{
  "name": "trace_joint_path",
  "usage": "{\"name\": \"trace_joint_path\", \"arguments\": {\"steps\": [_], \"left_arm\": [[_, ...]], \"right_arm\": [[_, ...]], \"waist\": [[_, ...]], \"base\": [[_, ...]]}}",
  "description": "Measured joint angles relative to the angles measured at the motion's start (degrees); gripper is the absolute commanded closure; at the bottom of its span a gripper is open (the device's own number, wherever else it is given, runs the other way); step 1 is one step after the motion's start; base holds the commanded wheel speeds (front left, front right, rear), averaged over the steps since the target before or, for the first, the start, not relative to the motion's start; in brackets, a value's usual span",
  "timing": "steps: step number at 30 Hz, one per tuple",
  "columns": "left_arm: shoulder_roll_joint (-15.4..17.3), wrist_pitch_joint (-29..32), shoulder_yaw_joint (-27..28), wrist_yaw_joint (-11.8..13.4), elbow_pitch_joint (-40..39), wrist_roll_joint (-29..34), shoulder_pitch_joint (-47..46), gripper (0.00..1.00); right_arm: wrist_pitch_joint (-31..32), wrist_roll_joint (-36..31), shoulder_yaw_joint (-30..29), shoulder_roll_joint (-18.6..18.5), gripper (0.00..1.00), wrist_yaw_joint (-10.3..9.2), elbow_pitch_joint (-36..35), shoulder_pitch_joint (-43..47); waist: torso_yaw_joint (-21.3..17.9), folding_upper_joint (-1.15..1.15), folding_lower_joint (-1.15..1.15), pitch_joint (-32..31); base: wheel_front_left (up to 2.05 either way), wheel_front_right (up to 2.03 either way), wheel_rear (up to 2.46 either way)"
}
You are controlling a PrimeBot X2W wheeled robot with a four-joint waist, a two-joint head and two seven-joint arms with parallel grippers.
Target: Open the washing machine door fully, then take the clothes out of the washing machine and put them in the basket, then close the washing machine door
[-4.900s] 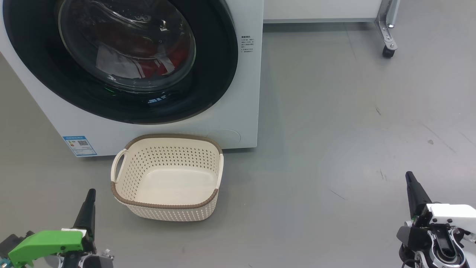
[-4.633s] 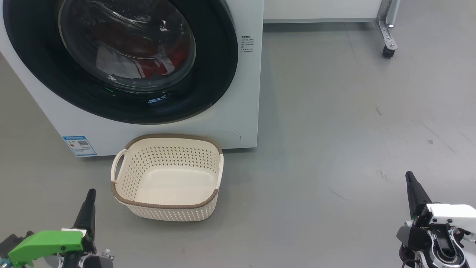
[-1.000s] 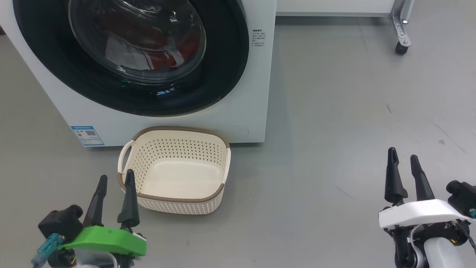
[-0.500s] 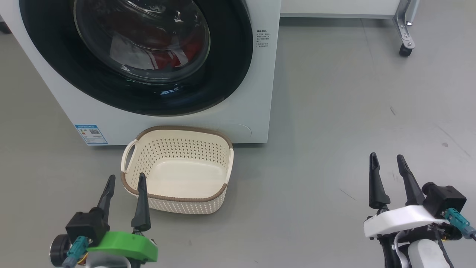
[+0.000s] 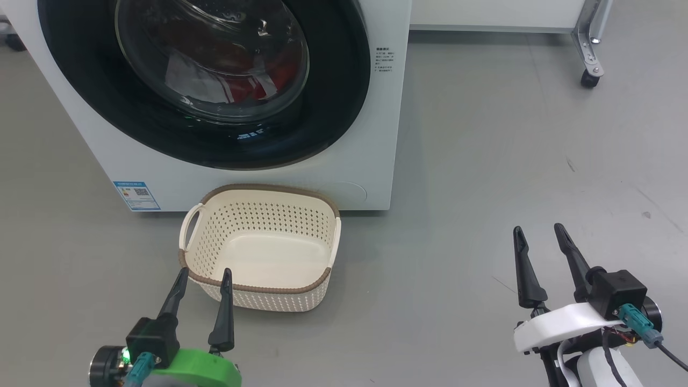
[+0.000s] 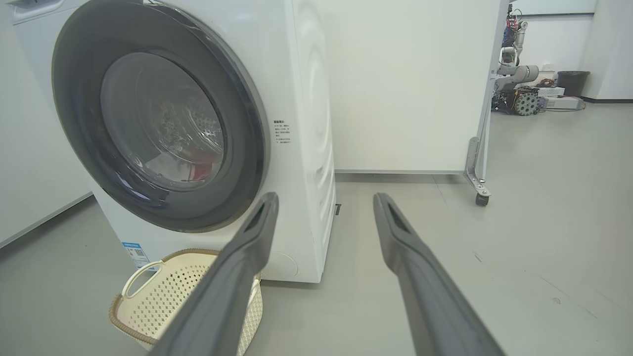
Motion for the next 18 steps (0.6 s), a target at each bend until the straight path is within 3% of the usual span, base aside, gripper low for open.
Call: {"name": "trace_joint_path", "arguments": {"steps": [18], "left_arm": [[0.1, 0.0, -0.1, 0.8, 0.5, -0.6, -0.2, 0.00]], "right_arm": [[0.0, 0.1, 0.1, 0.0, 0.00, -0.44, 0.6, -0.7]], "waist": [[0.2, 0.00, 0.00, 0.1]], "base": [[0.00, 0.00, 0.00]]}}
